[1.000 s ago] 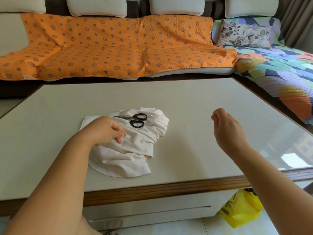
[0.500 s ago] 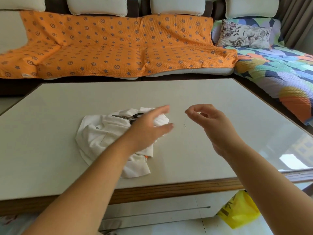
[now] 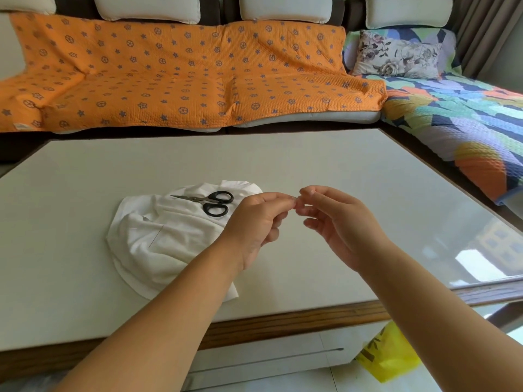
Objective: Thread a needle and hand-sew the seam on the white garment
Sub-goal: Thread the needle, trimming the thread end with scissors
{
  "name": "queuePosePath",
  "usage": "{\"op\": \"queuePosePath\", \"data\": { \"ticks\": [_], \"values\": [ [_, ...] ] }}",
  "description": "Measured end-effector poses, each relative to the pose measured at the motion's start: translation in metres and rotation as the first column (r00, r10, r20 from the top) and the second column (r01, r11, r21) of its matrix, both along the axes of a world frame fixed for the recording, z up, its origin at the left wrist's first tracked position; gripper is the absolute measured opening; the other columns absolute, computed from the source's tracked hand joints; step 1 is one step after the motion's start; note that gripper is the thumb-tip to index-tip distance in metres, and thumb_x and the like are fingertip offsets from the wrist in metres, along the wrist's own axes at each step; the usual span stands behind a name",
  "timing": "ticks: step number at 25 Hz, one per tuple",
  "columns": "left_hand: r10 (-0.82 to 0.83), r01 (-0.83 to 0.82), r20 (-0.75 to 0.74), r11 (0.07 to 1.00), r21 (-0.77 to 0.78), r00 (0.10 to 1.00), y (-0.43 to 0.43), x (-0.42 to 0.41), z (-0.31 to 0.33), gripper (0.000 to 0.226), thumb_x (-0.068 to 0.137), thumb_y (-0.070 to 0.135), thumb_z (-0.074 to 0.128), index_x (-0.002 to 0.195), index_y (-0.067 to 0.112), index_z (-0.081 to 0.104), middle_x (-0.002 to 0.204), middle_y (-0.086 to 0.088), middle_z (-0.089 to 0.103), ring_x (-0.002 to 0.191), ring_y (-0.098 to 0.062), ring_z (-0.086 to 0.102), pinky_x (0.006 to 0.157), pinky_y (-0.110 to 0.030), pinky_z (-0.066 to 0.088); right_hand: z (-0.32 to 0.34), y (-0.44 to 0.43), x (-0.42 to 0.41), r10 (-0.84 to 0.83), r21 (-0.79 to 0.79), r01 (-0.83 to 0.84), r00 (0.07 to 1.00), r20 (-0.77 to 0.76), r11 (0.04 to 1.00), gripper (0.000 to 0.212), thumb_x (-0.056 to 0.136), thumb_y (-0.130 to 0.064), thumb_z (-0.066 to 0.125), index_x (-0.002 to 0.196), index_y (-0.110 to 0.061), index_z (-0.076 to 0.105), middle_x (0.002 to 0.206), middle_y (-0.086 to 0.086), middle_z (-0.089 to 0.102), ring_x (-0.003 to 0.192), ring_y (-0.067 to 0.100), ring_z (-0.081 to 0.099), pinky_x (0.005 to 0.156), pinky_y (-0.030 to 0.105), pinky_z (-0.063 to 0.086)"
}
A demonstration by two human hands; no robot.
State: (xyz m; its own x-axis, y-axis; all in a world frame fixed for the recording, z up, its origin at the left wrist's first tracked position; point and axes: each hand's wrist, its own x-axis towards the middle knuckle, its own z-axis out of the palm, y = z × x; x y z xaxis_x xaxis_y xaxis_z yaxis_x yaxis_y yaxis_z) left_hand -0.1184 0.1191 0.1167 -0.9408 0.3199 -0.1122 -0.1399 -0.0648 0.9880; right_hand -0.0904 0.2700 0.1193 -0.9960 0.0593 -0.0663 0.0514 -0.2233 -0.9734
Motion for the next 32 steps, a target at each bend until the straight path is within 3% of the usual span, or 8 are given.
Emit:
{"op": "queuePosePath", "data": {
  "ticks": [5, 9, 14, 21, 28, 32],
  "values": [
    [0.001, -0.002, 0.019, 0.999, 0.034, 1.000, 0.001, -0.001, 0.001, 0.024, 0.088, 0.011, 0.059, 0.067, 0.016, 0.070, 0.059, 0.004, 0.032, 0.051, -0.008, 0.023, 0.043, -0.019, 0.017, -0.003, 0.010, 0.004, 0.065, -0.192, -0.065, 0.998, -0.008, 0.979, 0.028, 0.102, -0.010, 0.043, 0.121, -0.003, 0.061, 0.100, 0.015, 0.070, 0.090, 0.026, 0.066, 0.076, 0.031, 0.054],
    [-0.014, 0.013, 0.019, 0.998, 0.064, 1.000, -0.003, -0.001, 0.004, 0.028, 0.089, 0.010, 0.058, 0.064, 0.017, 0.068, 0.059, 0.004, 0.032, 0.052, -0.009, 0.023, 0.042, -0.018, 0.018, 0.001, 0.013, 0.007, 0.175, -0.106, -0.182, 0.982, -0.065, 0.978, 0.034, 0.094, -0.009, 0.052, 0.127, -0.005, 0.058, 0.104, 0.015, 0.071, 0.095, 0.025, 0.067, 0.083, 0.031, 0.055],
    [-0.056, 0.057, -0.004, 0.998, 0.040, 0.998, -0.006, -0.001, 0.005, 0.033, 0.090, 0.009, 0.055, 0.061, 0.019, 0.068, 0.060, 0.003, 0.033, 0.054, -0.008, 0.025, 0.043, -0.019, 0.018, -0.001, 0.008, 0.002, 0.189, -0.073, -0.197, 0.977, -0.103, 0.978, 0.041, 0.080, -0.016, 0.063, 0.120, -0.006, 0.065, 0.090, 0.010, 0.069, 0.087, 0.021, 0.065, 0.082, 0.031, 0.054],
    [-0.086, 0.086, -0.004, 0.996, 0.021, 0.996, -0.005, -0.002, 0.006, 0.033, 0.090, 0.011, 0.057, 0.061, 0.020, 0.070, 0.060, 0.004, 0.032, 0.057, -0.009, 0.023, 0.045, -0.020, 0.016, -0.005, 0.002, -0.004, 0.081, -0.061, -0.091, 0.986, -0.144, 0.994, 0.024, 0.064, -0.026, 0.075, 0.080, -0.010, 0.078, 0.076, 0.009, 0.069, 0.075, 0.018, 0.065, 0.070, 0.025, 0.054],
    [-0.004, 0.002, -0.083, 1.000, -0.031, 0.997, 0.001, -0.003, 0.001, 0.018, 0.087, 0.022, 0.067, 0.072, 0.020, 0.076, 0.056, 0.008, 0.028, 0.053, -0.010, 0.024, 0.045, -0.019, 0.020, -0.009, 0.003, -0.009, 0.003, -0.035, -0.008, 0.990, -0.144, 0.999, 0.013, 0.073, -0.018, 0.071, 0.079, -0.007, 0.068, 0.072, 0.008, 0.067, 0.075, 0.020, 0.063, 0.071, 0.027, 0.052],
    [-0.042, 0.041, -0.042, 0.999, -0.034, 0.998, 0.001, -0.003, 0.003, 0.024, 0.086, 0.019, 0.066, 0.063, 0.021, 0.072, 0.058, 0.005, 0.027, 0.057, -0.011, 0.021, 0.050, -0.025, 0.013, -0.009, 0.003, -0.010, 0.056, -0.038, -0.063, 0.986, -0.154, 0.997, 0.015, 0.073, -0.018, 0.071, 0.085, -0.009, 0.071, 0.070, 0.006, 0.065, 0.068, 0.018, 0.060, 0.071, 0.027, 0.051]
  ]
}}
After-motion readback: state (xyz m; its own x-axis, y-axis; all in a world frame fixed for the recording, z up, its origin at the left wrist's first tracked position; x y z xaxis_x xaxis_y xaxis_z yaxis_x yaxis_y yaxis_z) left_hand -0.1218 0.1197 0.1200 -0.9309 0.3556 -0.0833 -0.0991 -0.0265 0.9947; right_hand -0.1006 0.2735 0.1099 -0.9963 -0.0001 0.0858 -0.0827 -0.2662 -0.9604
